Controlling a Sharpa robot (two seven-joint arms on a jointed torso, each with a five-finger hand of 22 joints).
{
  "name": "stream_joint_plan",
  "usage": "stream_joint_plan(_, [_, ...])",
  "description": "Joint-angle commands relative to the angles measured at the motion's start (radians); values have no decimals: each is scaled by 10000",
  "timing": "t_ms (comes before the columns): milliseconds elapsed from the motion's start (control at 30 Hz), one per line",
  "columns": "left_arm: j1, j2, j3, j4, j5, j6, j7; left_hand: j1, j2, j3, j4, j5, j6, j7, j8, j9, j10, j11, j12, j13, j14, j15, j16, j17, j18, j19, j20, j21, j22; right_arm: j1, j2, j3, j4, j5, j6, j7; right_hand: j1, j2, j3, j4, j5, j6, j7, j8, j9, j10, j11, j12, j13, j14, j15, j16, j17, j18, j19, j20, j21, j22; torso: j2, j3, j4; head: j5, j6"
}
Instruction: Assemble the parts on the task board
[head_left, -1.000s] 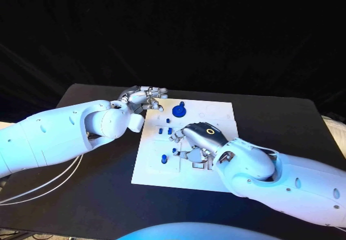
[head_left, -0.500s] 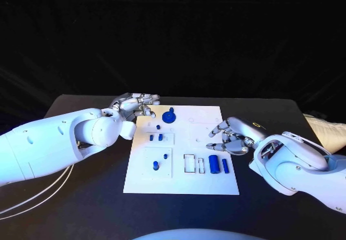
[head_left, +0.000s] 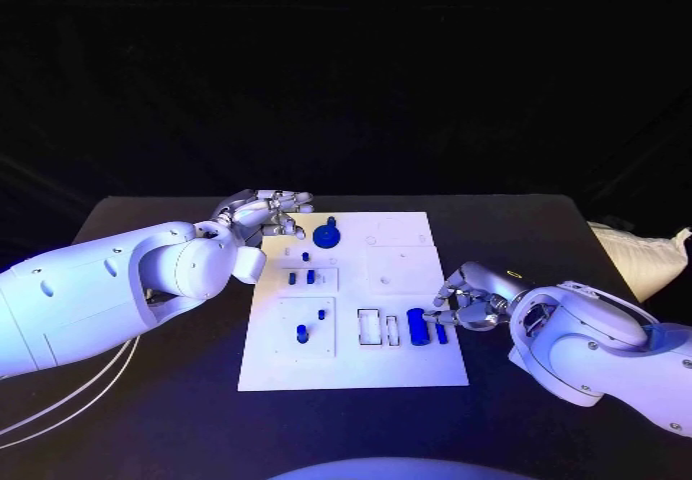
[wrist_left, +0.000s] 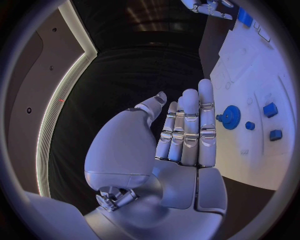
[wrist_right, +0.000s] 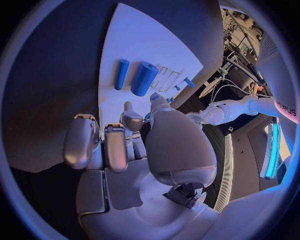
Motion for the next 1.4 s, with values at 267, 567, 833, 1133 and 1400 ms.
stream_joint_plan(267, [-25, 24, 3, -73, 34, 263, -63, 30, 62, -71, -3, 61, -99, 6, 69, -14, -97, 2, 50, 17, -97, -4, 38, -17, 184, 86, -8, -61, -26, -173, 444, -11, -174, -225, 738, -436, 47, 170, -166, 55, 67, -24, -27, 102, 43, -3, -23, 117, 198, 645, -28, 114, 189, -114, -43, -7, 116, 104, 21, -7, 3, -39, -21])
stream_joint_plan(567, [-51, 21, 2, -86, 34, 275, -75, 41, 65, -76, -7, 62, -109, 7, 70, -16, -111, 3, 54, 17, -103, -3, 38, -20, 184, 88, -7, -70, -33, -354, 917, -12, -476, -520, 932, -454, 109, 255, -252, 72, 165, -21, -34, 157, 73, -27, -31, 126, 290, 652, -35, 148, 237, -120, -40, -12, 146, 147, 26, -1, 0, 67, -33])
stream_joint_plan(833, [-56, 8, 2, -84, 34, 287, -72, 41, 65, -76, -7, 62, -109, 7, 70, -16, -111, 3, 54, 17, -103, -3, 38, -20, 184, 88, -7, -70, -33, -517, 1366, -12, -996, -756, 1147, -425, 332, 419, -301, 21, 252, -32, -38, 220, 109, -66, -35, 101, 389, 643, -36, 143, 224, -122, -53, -14, 163, 169, 30, -4, 19, 89, -99])
stream_joint_plan(1133, [-57, -23, 2, -84, 34, 286, -76, 41, 65, -76, -7, 62, -109, 7, 70, -16, -111, 3, 54, 17, -103, -3, 38, -20, 184, 88, -7, -70, -33, -643, 1417, -11, -1012, -871, 442, -277, 922, 925, -140, -141, 337, 363, -185, 523, 282, 168, -161, 363, 872, 656, -126, 201, 312, -137, -18, -75, 250, 303, 14, -15, -8, 103, -146])
stream_joint_plan(1400, [-58, -34, 2, -91, 34, 288, -83, 41, 65, -76, -7, 62, -109, 7, 70, -16, -111, 3, 54, 17, -103, -3, 38, -20, 184, 88, -7, -70, -33, -628, 1017, 42, -520, -340, -1004, 41, 918, 1007, -177, -81, 493, 424, -226, 587, 350, 206, -202, 333, 921, 657, -166, 210, 324, -139, -13, -125, 263, 319, 7, -2, 8, 133, -130])
